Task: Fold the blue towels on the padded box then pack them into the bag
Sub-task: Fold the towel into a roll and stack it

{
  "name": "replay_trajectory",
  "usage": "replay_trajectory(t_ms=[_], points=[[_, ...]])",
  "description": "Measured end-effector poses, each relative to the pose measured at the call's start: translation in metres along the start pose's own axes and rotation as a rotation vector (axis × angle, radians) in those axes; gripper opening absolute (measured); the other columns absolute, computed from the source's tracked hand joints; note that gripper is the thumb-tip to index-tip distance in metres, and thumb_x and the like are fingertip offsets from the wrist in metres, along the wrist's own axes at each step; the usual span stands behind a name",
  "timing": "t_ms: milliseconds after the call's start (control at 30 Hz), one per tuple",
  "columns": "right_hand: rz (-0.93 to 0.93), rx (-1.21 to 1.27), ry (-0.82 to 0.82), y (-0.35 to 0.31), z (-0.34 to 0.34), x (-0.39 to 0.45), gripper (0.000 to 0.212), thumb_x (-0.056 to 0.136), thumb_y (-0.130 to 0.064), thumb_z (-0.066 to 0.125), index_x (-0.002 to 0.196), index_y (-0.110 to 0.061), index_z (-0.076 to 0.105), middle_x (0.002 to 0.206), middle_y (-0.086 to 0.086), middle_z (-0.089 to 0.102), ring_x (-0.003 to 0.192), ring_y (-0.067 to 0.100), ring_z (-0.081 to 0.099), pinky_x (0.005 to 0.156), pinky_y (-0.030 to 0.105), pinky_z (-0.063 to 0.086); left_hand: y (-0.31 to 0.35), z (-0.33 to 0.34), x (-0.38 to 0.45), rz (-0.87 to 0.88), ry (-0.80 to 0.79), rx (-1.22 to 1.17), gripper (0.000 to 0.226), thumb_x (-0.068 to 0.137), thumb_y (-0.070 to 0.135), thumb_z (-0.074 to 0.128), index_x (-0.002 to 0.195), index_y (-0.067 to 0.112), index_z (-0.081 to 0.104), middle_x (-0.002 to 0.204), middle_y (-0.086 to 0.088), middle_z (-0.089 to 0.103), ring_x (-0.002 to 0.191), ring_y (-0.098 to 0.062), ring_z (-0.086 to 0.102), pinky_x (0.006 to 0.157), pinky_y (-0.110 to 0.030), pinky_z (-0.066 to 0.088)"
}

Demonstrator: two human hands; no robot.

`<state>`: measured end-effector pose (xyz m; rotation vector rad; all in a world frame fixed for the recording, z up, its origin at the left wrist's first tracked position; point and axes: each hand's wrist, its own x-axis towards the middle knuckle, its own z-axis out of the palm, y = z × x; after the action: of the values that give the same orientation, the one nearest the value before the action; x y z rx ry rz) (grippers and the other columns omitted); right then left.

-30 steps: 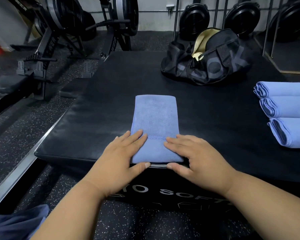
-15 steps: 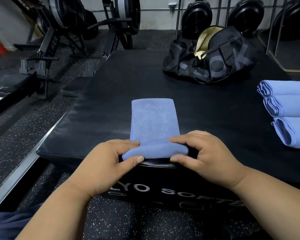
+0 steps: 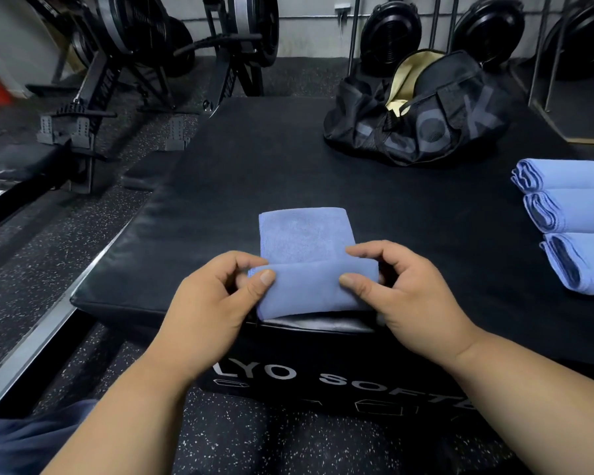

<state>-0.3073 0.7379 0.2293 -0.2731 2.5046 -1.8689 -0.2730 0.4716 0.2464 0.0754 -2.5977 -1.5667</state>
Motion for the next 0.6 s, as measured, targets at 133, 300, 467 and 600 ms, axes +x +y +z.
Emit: replay_trajectory(t_ms=[133, 300, 467, 600], points=[[0.030, -0.008, 0.106, 0.004, 0.006, 0.010, 0.023, 0.087, -0.035, 0.084, 0.107, -0.041, 0.073, 0.072, -0.009, 0.052, 0.065, 0.009, 0.048, 0.066, 0.022, 0.046, -0.001, 0.007, 0.004, -0.077, 0.018, -0.135, 0.026, 0.089, 0.044, 0.075, 0.112, 0.036, 0.071, 0.088, 0.005, 0.070, 0.074, -0.004, 0.064, 0.069, -0.015, 0.053], [-0.016, -0.211, 0.146, 0.010, 0.014, 0.017, 0.020, 0.093, -0.042, 0.075, 0.113, -0.040, 0.072, 0.104, -0.019, 0.061, 0.092, 0.002, 0.060, 0.083, 0.015, 0.044, -0.013, 0.012, 0.009, -0.122, 0.046, -0.051, 0.034, 0.089, 0.034, 0.083, 0.115, 0.048, 0.066, 0.093, 0.006, 0.072, 0.078, -0.024, 0.068, 0.078, -0.040, 0.058], [-0.177, -0.449, 0.148, 0.010, 0.015, 0.012, 0.033, 0.104, -0.049, 0.051, 0.129, -0.039, 0.070, 0.133, -0.025, 0.052, 0.124, 0.002, 0.045, 0.107, 0.014, 0.032, -0.010, 0.016, 0.008, -0.132, 0.054, 0.002, 0.042, 0.092, 0.032, 0.078, 0.122, 0.054, 0.058, 0.084, 0.009, 0.072, 0.074, -0.016, 0.066, 0.078, -0.037, 0.056], [-0.302, -0.685, -0.021, 0.008, 0.016, 0.005, 0.050, 0.105, -0.055, 0.035, 0.146, -0.038, 0.059, 0.162, -0.008, 0.042, 0.149, 0.018, 0.034, 0.122, 0.041, 0.025, -0.007, 0.014, 0.007, -0.158, 0.054, 0.017, 0.044, 0.094, 0.028, 0.075, 0.126, 0.051, 0.056, 0.078, 0.007, 0.071, 0.068, -0.010, 0.063, 0.073, -0.030, 0.051]])
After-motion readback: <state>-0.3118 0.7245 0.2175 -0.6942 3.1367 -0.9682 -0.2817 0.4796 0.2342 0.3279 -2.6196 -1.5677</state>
